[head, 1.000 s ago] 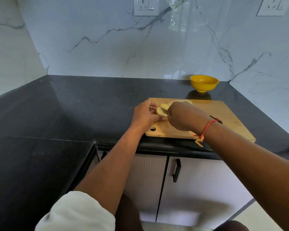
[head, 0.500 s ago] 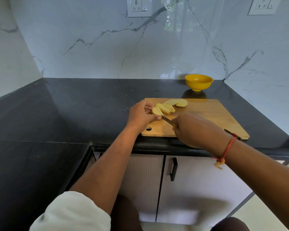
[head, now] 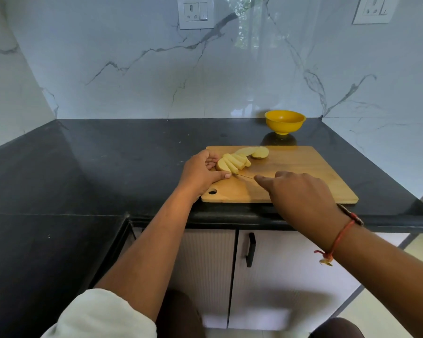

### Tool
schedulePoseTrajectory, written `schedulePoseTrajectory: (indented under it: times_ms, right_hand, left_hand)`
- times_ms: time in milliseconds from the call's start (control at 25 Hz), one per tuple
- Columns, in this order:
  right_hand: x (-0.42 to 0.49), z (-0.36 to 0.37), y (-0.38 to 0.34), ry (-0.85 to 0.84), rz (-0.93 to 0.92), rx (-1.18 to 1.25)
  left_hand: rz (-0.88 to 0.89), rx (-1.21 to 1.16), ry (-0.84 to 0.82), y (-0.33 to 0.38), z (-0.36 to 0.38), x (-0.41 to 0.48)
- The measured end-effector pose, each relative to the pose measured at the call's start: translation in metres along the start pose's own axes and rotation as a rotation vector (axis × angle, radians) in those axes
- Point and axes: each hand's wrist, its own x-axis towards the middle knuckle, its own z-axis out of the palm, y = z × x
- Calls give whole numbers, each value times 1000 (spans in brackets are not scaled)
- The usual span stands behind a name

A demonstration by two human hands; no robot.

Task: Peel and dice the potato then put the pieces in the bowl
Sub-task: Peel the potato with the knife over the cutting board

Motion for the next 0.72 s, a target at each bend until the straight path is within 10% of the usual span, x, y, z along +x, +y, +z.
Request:
schedulePoseTrajectory:
  times_ms: [720]
  right_hand:
    - [47,-19,-16,226,56,350]
  left_hand:
    - [-2,10,48,3,1,-8]
